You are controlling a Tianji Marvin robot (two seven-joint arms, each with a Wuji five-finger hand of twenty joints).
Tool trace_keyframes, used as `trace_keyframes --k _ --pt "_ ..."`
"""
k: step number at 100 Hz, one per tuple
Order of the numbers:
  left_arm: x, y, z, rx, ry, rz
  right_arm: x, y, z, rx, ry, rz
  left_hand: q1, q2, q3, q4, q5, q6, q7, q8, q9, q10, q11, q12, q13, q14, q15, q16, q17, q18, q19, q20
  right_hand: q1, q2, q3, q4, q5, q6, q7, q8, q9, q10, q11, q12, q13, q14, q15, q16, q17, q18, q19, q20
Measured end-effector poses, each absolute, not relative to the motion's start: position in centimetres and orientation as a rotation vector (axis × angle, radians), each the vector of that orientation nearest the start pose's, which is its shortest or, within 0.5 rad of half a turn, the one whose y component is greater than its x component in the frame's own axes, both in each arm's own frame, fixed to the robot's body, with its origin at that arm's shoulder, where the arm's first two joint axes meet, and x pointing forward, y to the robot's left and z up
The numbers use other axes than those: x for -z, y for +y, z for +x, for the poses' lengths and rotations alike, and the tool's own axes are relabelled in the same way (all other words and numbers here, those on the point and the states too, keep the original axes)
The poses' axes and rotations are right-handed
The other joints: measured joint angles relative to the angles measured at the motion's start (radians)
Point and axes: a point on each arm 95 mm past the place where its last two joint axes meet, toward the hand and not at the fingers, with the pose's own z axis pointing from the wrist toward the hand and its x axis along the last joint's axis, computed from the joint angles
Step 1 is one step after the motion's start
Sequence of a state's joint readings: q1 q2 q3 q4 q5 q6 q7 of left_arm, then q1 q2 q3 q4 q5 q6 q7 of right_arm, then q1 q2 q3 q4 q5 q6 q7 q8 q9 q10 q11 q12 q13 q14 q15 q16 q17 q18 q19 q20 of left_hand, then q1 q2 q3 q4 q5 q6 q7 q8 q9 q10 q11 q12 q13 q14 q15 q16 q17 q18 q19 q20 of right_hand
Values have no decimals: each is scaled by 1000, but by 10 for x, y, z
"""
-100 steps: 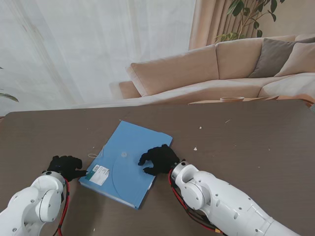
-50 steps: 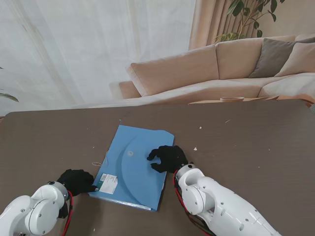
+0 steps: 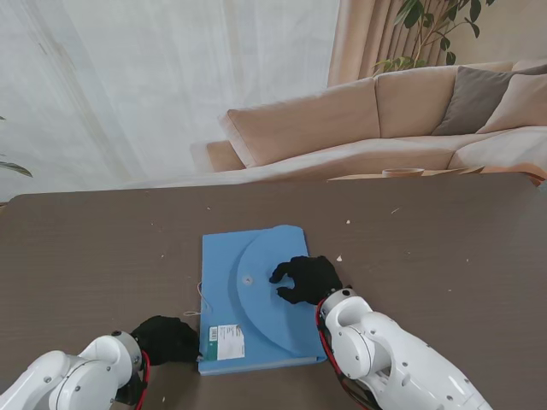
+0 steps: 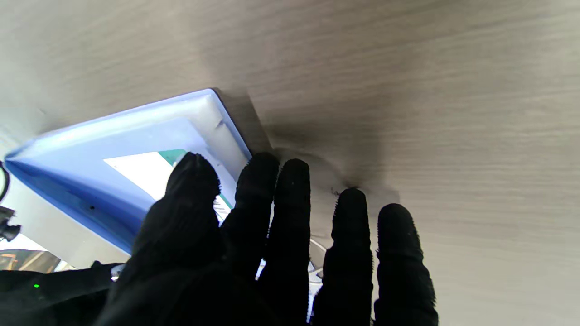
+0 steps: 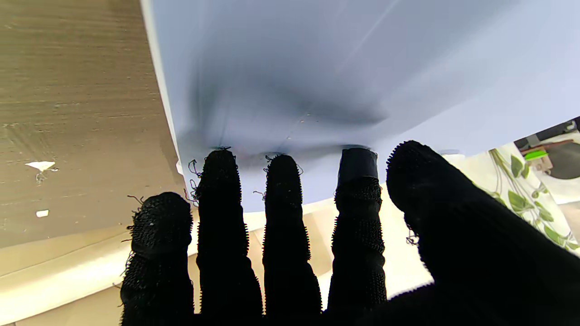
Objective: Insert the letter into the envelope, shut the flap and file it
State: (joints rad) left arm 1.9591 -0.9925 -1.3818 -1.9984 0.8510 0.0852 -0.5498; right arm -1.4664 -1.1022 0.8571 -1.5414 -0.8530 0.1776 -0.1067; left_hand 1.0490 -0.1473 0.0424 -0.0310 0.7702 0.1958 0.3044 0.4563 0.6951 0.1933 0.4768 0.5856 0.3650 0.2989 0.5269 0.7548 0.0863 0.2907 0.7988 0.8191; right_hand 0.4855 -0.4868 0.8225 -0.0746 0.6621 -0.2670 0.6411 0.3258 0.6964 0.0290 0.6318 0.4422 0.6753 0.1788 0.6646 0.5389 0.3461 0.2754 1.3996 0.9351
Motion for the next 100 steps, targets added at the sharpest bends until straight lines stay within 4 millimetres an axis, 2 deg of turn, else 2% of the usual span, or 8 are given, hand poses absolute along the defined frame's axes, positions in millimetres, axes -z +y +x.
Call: trace_keyframes --k 12,19,33,60,82,87,93,100 --pt "337 7 279 1186 1944 -1668 368 89 371 -1545 1596 1305 0 0 0 0 -4 -9 -2 0 0 0 0 0 1 -6 -8 -1 -1 0 1 0 1 -8 0 0 0 -3 14 -1 1 0 0 -1 0 0 0 6 -1 0 -1 0" --pt "337 6 278 1187 1947 -1659 368 90 370 -1557 1604 1296 0 0 0 0 -4 -17 -3 0 0 0 0 0 11 -12 -9 -2 -2 0 1 0 12 -13 0 0 0 -25 64 -36 1 0 0 -1 0 0 0 6 -2 0 -2 0" --pt "335 13 278 1214 1916 -1637 371 96 366 -1622 1639 1254 0 0 0 0 -18 -68 -11 -3 0 0 0 0 16 -17 -9 -2 -5 0 1 -1 53 -36 1 0 0 -44 165 -79 7 -1 0 -3 0 -9 3 6 -12 -1 -13 0" --pt "330 23 280 1249 1885 -1640 381 112 361 -1619 1761 1172 0 0 0 0 -18 -87 -11 -2 -1 -1 -1 0 16 -17 -13 -12 -15 0 1 -14 64 -42 10 0 5 -51 193 -111 32 -16 -25 -10 -13 -42 17 12 -29 -2 -35 -2" --pt "311 42 277 1373 1827 -1563 381 113 367 -1606 1786 1165 25 -2 1 0 -18 -88 91 127 1 -1 -1 0 16 -17 -14 -12 -16 0 0 -14 64 -42 11 0 5 -51 199 -112 55 -17 -36 -17 -12 -56 46 32 -30 -2 -36 -12" --pt "306 46 277 1401 1792 -1533 381 113 367 -1607 1786 1169 30 -31 3 0 -18 -87 125 165 -17 -3 -1 0 17 -17 -14 -13 -16 1 0 -14 64 -42 11 0 5 -51 200 -113 55 -17 -36 -17 -12 -57 46 32 -30 -2 -36 -12" --pt "300 50 279 1431 1742 -1479 381 113 367 -1607 1784 1172 40 -42 6 0 -53 -88 138 190 -49 -4 6 9 16 -18 -18 -13 -24 1 0 -14 64 -42 11 0 5 -51 200 -113 55 -17 -36 -17 -12 -57 46 32 -30 -2 -36 -12" --pt "294 51 282 1436 1691 -1368 381 112 367 -1607 1783 1176 52 -64 20 0 -94 -125 128 186 -113 -18 -5 10 -24 -33 -32 -13 -40 1 -6 -14 64 -42 11 0 5 -51 200 -113 55 -17 -36 -17 -12 -57 46 32 -30 -2 -36 -12"
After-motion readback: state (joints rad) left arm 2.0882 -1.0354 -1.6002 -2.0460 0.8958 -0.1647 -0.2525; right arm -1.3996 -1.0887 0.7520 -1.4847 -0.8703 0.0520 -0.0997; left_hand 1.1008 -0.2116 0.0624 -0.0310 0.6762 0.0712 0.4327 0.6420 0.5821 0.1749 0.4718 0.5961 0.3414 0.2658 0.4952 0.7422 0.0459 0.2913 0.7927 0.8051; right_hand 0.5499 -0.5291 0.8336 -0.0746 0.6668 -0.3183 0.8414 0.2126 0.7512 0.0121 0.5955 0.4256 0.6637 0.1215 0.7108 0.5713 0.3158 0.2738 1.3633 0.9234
